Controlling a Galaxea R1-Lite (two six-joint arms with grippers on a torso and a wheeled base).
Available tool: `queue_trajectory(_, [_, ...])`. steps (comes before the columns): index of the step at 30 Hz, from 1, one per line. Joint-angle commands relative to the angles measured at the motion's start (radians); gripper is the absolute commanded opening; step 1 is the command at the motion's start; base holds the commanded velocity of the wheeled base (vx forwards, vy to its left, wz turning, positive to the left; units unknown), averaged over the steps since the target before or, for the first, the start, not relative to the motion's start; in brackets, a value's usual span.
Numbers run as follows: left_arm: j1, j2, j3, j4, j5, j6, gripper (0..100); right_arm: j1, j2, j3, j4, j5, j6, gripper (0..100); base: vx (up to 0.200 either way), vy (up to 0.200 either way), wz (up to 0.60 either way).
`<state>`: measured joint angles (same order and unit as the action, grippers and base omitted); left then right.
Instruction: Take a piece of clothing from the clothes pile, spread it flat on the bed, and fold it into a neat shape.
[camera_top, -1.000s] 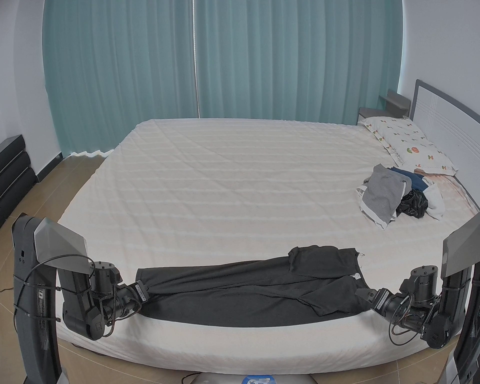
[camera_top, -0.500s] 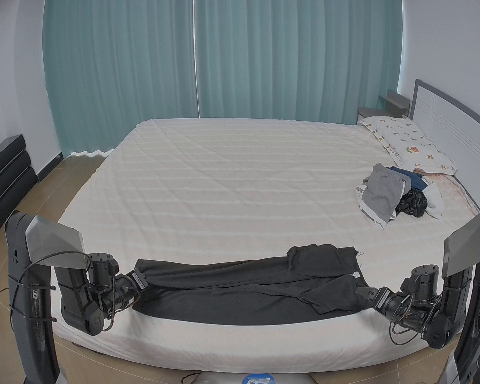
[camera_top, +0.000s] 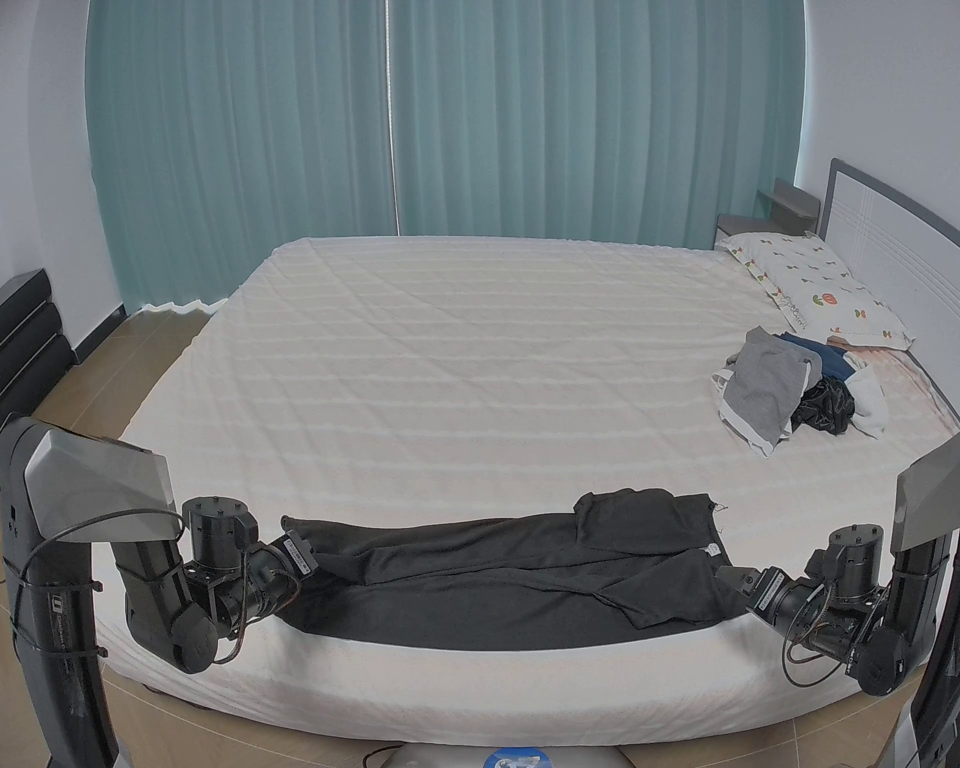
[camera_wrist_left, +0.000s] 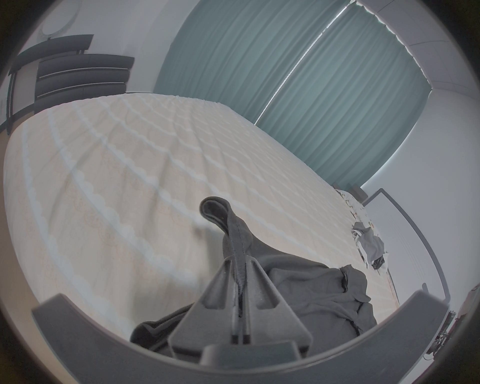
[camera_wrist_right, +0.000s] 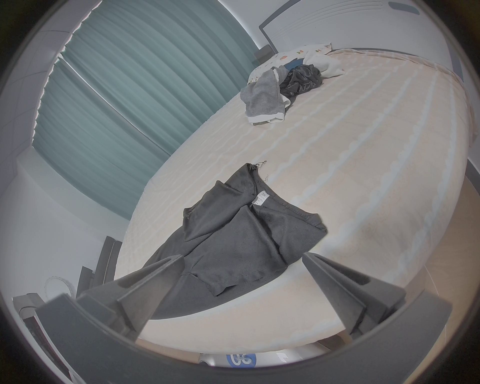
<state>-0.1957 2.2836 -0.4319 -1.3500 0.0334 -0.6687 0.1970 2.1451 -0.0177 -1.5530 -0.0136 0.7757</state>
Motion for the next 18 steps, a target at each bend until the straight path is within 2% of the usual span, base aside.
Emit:
queue_trajectory(1, [-0.030, -0.046, -0.008, 0.043, 0.002, 0.000, 0, -0.002, -0.013, 0.018, -0.007, 0.000, 0.000, 100, 0.000, 0.000, 0.00])
queue_trajectory(8, [-0.036, -0.041, -0.074, 0.118, 0.026, 0.000, 0, -0.002, -0.017, 0.018, -0.007, 0.000, 0.000, 100, 0.000, 0.000, 0.00])
queue_trajectory(14, [-0.034, -0.039, -0.077, 0.143, 0.036, 0.001, 0, -0.002, -0.021, 0.018, -0.007, -0.002, 0.000, 100, -0.200, 0.000, 0.00])
queue_trajectory(18, [-0.024, -0.038, -0.102, 0.144, 0.036, 0.008, 0, -0.001, -0.021, 0.018, -0.007, -0.017, -0.001, 100, 0.000, 0.000, 0.00])
